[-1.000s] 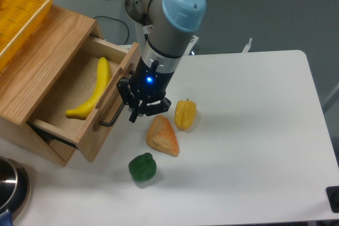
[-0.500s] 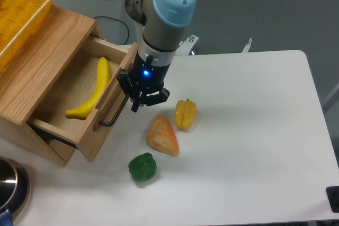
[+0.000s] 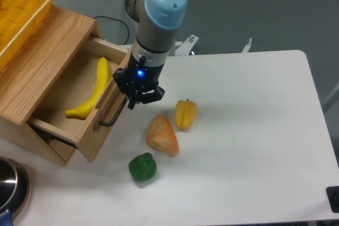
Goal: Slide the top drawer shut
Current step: 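Push the drawer front with the gripper into the wooden cabinet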
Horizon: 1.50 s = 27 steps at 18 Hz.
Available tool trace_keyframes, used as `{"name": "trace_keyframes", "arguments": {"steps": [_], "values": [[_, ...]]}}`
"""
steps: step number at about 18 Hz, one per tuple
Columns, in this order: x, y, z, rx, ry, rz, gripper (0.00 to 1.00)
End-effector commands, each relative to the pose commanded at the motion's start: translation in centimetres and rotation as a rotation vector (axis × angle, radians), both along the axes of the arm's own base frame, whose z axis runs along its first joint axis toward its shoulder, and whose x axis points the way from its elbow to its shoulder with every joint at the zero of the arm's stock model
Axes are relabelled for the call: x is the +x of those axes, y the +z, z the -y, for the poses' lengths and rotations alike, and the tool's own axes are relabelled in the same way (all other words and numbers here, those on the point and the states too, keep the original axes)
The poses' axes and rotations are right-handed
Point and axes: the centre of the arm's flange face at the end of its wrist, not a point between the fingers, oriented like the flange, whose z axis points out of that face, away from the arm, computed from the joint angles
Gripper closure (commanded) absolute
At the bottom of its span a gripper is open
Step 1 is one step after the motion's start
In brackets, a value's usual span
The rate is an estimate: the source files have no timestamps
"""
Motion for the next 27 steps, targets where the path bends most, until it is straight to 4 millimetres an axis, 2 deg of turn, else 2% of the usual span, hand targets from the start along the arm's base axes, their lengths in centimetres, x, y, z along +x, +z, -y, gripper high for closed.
{"name": "trace_keyframes", "arguments": {"steps": [14,27], "values": [[2.5,0.3,-0.6,-0.021,-0.033,0.022,1.00],[6.3,0.1,-2.2,-0.044,-0.081,0.033,1.00]]}}
